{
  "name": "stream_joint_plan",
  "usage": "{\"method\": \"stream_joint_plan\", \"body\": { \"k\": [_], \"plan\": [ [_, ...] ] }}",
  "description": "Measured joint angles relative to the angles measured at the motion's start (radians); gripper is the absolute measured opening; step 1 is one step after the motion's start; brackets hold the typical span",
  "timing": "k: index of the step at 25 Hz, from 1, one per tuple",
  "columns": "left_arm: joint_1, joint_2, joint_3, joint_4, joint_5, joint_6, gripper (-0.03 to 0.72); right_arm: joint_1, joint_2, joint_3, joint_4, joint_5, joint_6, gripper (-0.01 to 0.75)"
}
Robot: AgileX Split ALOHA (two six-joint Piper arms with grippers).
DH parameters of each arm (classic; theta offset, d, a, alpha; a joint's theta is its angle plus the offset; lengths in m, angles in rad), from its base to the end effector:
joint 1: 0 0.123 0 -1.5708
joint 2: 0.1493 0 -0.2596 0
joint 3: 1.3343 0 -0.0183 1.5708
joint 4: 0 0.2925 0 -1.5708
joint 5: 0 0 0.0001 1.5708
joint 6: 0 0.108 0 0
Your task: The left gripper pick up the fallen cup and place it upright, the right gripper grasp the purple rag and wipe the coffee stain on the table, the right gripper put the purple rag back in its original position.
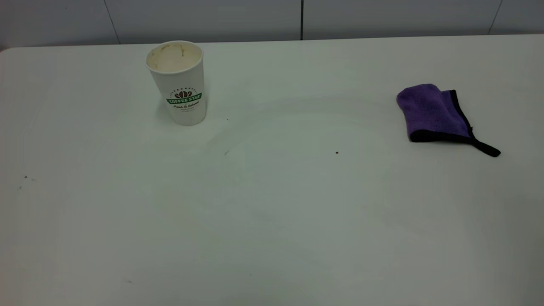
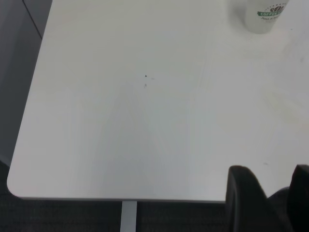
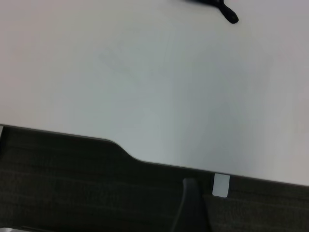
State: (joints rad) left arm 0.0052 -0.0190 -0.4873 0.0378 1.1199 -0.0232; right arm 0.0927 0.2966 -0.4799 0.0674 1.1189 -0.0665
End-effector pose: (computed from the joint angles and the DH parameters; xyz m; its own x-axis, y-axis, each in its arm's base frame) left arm 0.0681 0.0040 0.2812 -0.5019 -0.0093 -0.8649 -0.0380 0.9992 0.0113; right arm 0.1129 0.0171 0.2499 -0.7410 -0.1060 -0.6631 -0.1599 0.9869 0.0209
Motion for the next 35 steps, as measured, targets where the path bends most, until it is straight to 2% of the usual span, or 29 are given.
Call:
{"method": "stream_joint_plan", "body": {
  "k": [12, 17, 20, 26, 35],
  "plan": [
    [0.0, 0.0, 0.0, 0.0, 0.0, -0.002, 0.254, 0.0, -0.008, 0.002, -0.007, -0.007, -0.002, 0.616],
    [0.0, 0.0, 0.0, 0.0, 0.0, -0.002, 0.254, -0.05, -0.103, 0.002, -0.011, -0.007, 0.002, 0.594],
    [0.0, 0.0, 0.0, 0.0, 0.0, -0.002, 0.254, -0.073, -0.177, 0.002, -0.023, -0.006, 0.014, 0.591],
    [0.0, 0.0, 0.0, 0.0, 0.0, -0.002, 0.254, -0.074, -0.297, 0.002, -0.026, -0.004, 0.019, 0.592],
    [0.0, 0.0, 0.0, 0.0, 0.0, -0.002, 0.254, -0.074, -0.312, 0.002, -0.027, -0.002, 0.019, 0.592]
  ]
}}
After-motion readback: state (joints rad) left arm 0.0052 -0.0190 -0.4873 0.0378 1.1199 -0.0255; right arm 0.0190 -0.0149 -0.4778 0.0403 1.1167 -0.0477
